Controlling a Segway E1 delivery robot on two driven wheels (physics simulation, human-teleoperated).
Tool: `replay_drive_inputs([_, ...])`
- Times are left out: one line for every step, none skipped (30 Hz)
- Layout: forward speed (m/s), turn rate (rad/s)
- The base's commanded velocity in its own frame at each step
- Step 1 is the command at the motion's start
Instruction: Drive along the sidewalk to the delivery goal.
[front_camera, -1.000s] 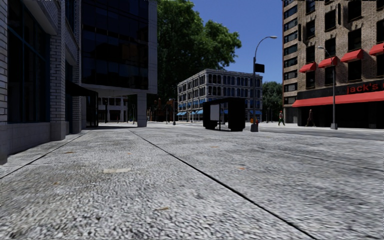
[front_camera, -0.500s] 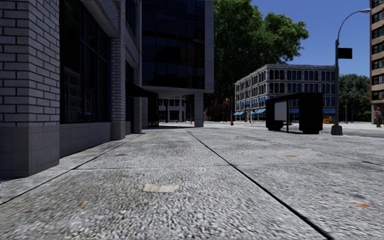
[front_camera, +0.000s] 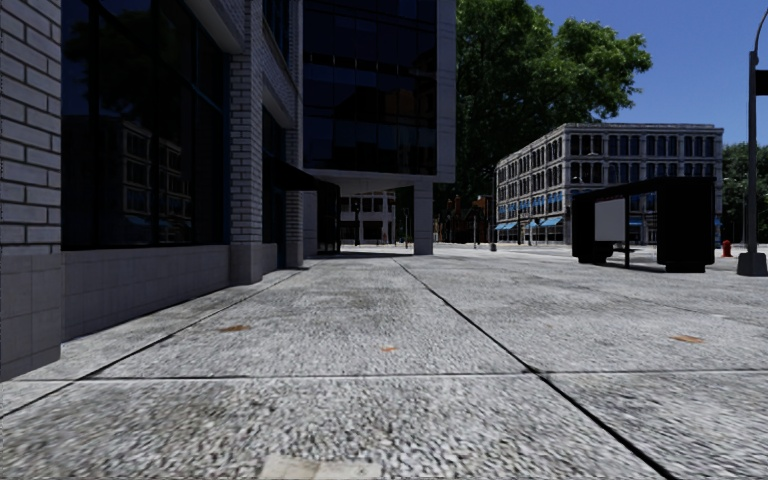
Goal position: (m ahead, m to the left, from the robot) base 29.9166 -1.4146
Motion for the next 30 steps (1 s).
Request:
replay_drive_inputs([2.0,0.0])
replay_drive_inputs([2.0,0.0])
replay_drive_inputs([2.0,0.0])
replay_drive_inputs([2.0,0.0])
replay_drive_inputs([2.0,0.0])
replay_drive_inputs([2.0,0.0])
replay_drive_inputs([2.0,0.0])
replay_drive_inputs([2.0,0.0])
replay_drive_inputs([2.0,0.0])
replay_drive_inputs([2.0,0.0])
replay_drive_inputs([2.0,0.0])
replay_drive_inputs([2.0,0.0])
replay_drive_inputs([2.0,0.0])
replay_drive_inputs([2.0,0.0])
replay_drive_inputs([2.0,0.0])
replay_drive_inputs([2.0,0.0])
replay_drive_inputs([2.0,0.0])
replay_drive_inputs([2.0,0.0])
replay_drive_inputs([2.0,0.0])
replay_drive_inputs([2.0,0.0])
replay_drive_inputs([2.0,0.0])
replay_drive_inputs([2.0,0.0])
replay_drive_inputs([2.0,0.0])
replay_drive_inputs([2.0,0.0])
replay_drive_inputs([2.0,0.0])
replay_drive_inputs([2.0,0.0])
replay_drive_inputs([2.0,0.0])
replay_drive_inputs([2.0,0.0])
replay_drive_inputs([2.0,0.0])
replay_drive_inputs([2.0,0.0])
